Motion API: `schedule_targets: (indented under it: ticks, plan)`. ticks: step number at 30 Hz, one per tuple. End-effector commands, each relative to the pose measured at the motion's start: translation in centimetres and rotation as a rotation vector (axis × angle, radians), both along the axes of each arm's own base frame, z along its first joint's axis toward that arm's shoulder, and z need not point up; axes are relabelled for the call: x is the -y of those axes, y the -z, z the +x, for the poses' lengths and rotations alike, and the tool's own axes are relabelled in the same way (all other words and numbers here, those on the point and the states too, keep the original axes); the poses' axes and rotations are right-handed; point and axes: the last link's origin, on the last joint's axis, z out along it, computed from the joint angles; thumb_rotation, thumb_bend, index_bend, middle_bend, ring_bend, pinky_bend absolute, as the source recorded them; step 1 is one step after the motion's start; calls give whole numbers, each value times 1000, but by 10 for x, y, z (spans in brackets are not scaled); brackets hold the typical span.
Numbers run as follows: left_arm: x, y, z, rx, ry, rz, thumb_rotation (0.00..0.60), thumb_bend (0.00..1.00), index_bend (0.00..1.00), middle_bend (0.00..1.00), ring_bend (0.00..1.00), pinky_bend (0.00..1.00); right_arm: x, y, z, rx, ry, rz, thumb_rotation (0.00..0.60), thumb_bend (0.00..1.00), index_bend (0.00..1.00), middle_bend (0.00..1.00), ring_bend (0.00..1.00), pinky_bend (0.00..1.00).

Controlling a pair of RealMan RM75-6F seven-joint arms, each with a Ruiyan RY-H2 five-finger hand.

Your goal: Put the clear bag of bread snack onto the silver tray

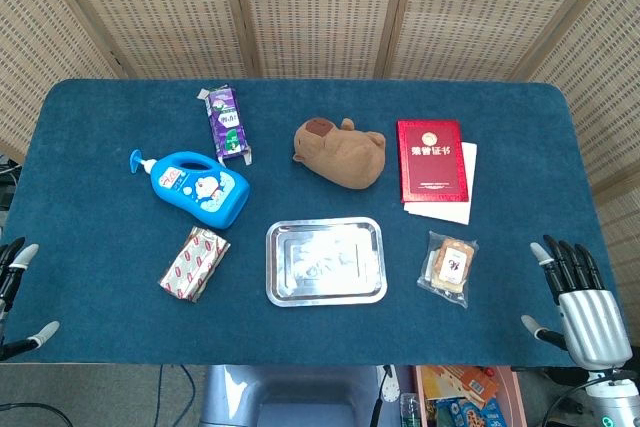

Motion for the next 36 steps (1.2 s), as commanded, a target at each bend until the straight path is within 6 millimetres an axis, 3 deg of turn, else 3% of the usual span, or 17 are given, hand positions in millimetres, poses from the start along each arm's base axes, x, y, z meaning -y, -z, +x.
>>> schedule_targets:
  ticks: [1, 7, 12, 18, 25, 30, 33, 36]
  plan:
    - [0, 0, 0, -1, -1, 0, 600, 0, 0, 0, 0, 0, 0, 0, 0, 0, -1, 2, 600, 0, 0, 0, 0, 0]
    - [-4, 0, 1, 6, -7, 6, 600, 0, 0, 0, 0, 0, 10, 15, 5, 19, -26, 119, 600, 0, 0, 0, 0, 0]
    - [-11, 2, 0, -3, -19, 5, 600, 0, 0, 0, 0, 0, 62, 46, 20, -86, -104, 306, 600, 0, 0, 0, 0, 0]
    - [-19, 8, -3, -21, -51, -7, 600, 0, 0, 0, 0, 0, 110, 85, 31, -190, -111, 516, 600, 0, 0, 0, 0, 0]
    - [-28, 13, -7, -40, -90, -17, 600, 0, 0, 0, 0, 0, 135, 116, 24, -368, -117, 577, 600, 0, 0, 0, 0, 0]
    - [-31, 17, -8, -50, -102, -26, 600, 0, 0, 0, 0, 0, 146, 120, 20, -494, -151, 546, 600, 0, 10, 0, 0, 0]
    - [-32, 19, -8, -54, -107, -31, 600, 0, 0, 0, 0, 0, 148, 122, 15, -530, -138, 558, 600, 0, 150, 45, 7, 0]
    - [-33, 20, -8, -58, -109, -33, 600, 0, 0, 0, 0, 0, 148, 124, 15, -530, -157, 552, 600, 0, 401, 258, 155, 84]
